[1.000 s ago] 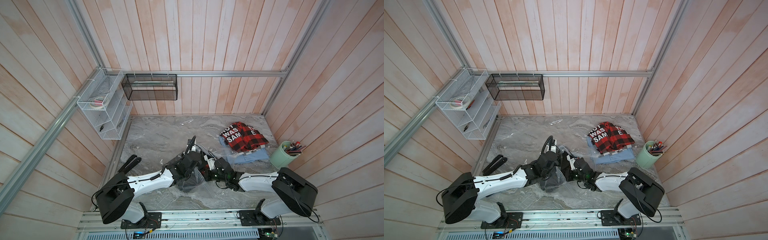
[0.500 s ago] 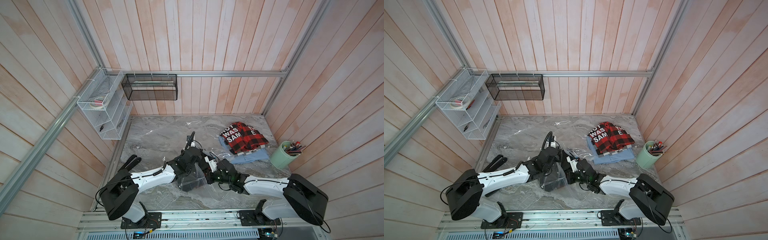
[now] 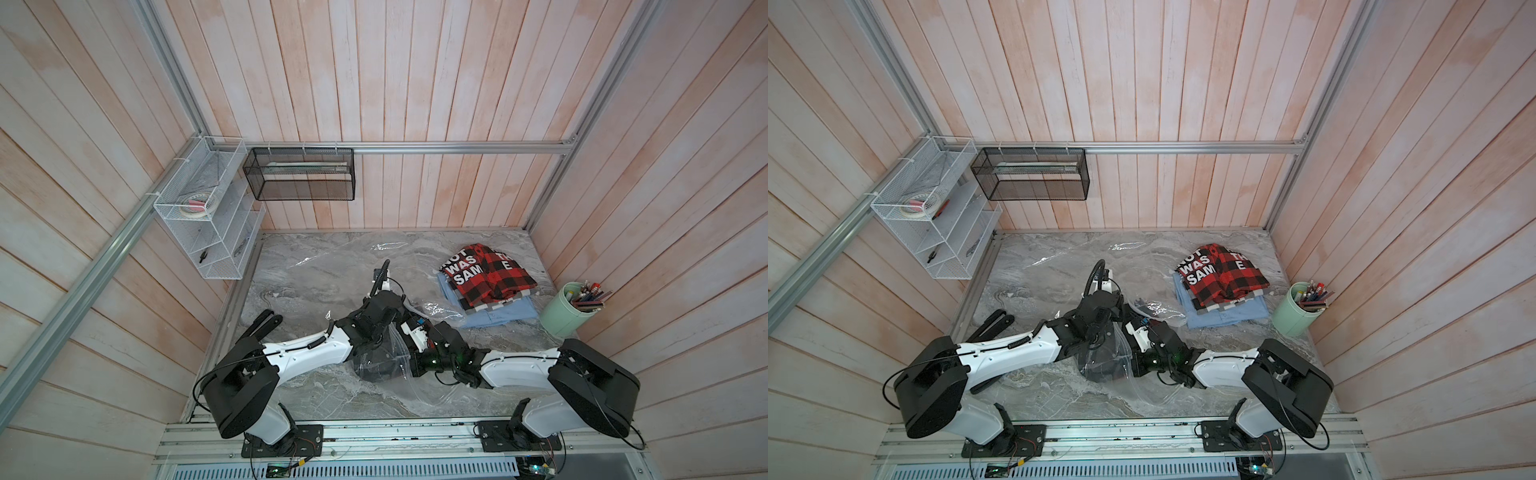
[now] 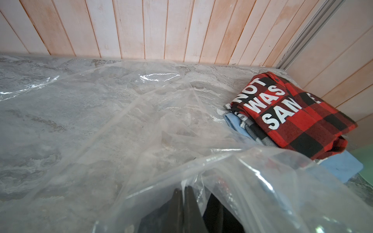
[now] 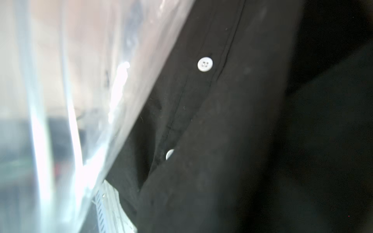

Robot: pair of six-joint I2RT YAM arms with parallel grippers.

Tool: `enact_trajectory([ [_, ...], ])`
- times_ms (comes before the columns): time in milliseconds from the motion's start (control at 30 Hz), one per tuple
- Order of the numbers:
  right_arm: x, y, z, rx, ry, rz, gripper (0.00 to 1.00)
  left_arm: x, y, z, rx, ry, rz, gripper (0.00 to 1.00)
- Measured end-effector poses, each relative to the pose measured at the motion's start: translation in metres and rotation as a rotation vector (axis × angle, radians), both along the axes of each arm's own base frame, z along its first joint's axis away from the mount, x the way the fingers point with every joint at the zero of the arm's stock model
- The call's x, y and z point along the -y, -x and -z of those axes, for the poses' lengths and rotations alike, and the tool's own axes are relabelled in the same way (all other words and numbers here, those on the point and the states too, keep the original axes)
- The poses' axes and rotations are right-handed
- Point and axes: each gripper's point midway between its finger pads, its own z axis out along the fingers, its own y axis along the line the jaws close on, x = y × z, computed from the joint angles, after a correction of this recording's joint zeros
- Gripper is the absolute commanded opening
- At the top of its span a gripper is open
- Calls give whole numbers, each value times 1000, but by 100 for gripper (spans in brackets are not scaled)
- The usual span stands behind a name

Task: Take the shirt out of the vacuum bag
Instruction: Take out the shirt from the vacuum bag.

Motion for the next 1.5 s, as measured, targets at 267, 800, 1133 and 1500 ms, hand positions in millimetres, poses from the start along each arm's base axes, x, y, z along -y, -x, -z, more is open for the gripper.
enact_trajectory([
  [267,5,16,-17,50,-18,-43,0,-6,-5,4,-14,4,-17,0],
  [800,19,0,-60,237,8,5,0,0,-9,14,-41,9,-17,0],
  [1133,42,-63,-99,323,-29,148,0,-10,-18,12,-37,16,-55,0],
  [1500,22,-95,-142,382,-86,129,0,-45,-53,24,-53,-7,-173,0],
])
